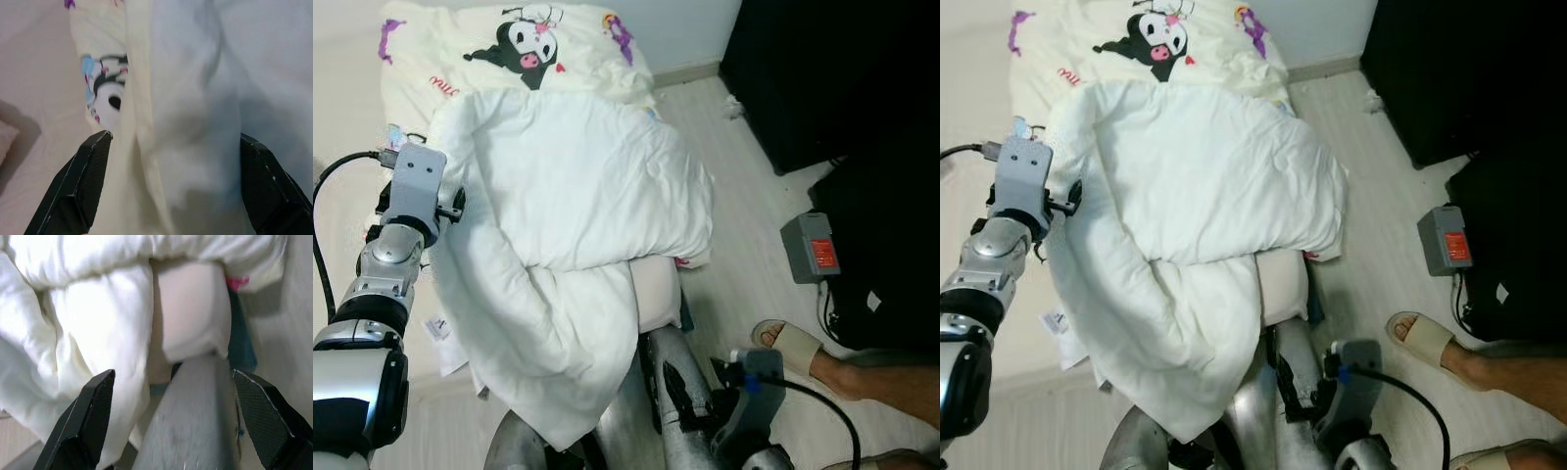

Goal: Clean up the room

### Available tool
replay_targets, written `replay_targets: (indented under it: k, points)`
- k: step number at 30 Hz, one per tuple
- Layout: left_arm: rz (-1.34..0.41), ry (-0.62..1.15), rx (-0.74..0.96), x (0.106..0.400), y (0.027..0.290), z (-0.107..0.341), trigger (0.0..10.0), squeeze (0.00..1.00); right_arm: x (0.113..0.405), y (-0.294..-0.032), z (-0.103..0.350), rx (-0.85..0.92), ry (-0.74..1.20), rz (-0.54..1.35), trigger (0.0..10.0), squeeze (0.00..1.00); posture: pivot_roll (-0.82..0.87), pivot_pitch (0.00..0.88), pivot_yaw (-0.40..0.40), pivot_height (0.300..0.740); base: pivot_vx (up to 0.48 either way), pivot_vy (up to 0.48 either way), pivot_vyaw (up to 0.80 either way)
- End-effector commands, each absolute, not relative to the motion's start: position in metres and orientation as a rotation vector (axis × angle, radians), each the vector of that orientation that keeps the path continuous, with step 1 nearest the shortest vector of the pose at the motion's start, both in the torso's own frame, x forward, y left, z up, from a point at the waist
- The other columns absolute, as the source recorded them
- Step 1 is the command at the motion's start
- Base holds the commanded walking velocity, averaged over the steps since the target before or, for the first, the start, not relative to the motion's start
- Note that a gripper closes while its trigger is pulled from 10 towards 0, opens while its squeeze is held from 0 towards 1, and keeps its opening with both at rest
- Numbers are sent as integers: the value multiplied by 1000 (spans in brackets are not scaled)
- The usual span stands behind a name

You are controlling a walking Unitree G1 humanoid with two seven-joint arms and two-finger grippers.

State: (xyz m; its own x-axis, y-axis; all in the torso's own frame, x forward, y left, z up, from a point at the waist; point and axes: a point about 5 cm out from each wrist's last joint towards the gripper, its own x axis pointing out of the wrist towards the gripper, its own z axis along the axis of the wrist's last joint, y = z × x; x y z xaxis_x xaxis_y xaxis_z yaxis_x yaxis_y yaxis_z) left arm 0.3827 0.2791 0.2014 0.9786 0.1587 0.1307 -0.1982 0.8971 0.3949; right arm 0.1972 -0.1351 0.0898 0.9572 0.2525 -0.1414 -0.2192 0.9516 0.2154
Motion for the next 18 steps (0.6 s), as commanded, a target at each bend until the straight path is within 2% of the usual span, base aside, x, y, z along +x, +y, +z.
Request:
replay_targets:
  k: [1,7,8,10,11,18]
  points:
    - [183,-18,430,379,277,179,10000,0,191,-131,89,231,204,249,10000,0,-262,587,96,626,0,0,0]
    - [181,1,429,380,272,174,10000,0,193,-126,104,234,171,267,10000,0,-269,595,95,626,0,0,0]
    - [168,7,432,380,268,171,6196,0,195,-126,109,235,157,268,10000,0,-277,597,96,626,0,0,0]
    - [158,11,434,381,265,170,6196,0,196,-126,113,236,148,268,10000,0,-278,597,96,626,0,0,0]
    - [151,12,431,381,263,169,0,0,196,-126,116,237,147,266,10000,0,-281,597,97,626,0,0,0]
    - [159,-8,416,385,260,176,0,0,200,-130,122,239,145,249,10000,0,-282,581,106,626,0,0,0]
